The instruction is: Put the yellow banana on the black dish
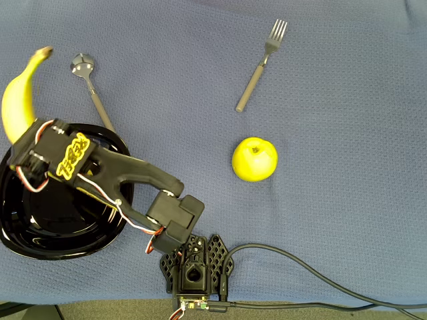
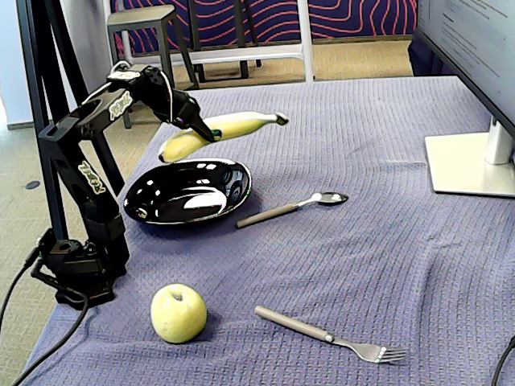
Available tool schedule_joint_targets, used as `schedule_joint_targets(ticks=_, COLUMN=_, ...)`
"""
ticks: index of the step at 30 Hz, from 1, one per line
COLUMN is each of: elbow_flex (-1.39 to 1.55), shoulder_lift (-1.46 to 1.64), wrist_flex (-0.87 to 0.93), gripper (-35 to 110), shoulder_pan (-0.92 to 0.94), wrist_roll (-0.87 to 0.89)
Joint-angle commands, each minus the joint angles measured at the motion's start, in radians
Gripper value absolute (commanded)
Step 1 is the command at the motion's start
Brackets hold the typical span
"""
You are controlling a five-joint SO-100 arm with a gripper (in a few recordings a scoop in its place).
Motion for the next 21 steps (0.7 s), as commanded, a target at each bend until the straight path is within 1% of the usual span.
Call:
schedule_joint_targets(ticks=1, elbow_flex=0.026, shoulder_lift=0.126, wrist_flex=-0.012, gripper=0, shoulder_pan=-0.028, wrist_roll=-0.029)
schedule_joint_targets(ticks=10, elbow_flex=0.272, shoulder_lift=0.221, wrist_flex=-0.095, gripper=0, shoulder_pan=-0.049, wrist_roll=-0.086)
schedule_joint_targets(ticks=21, elbow_flex=0.414, shoulder_lift=0.23, wrist_flex=-0.16, gripper=0, shoulder_pan=-0.144, wrist_roll=-0.112)
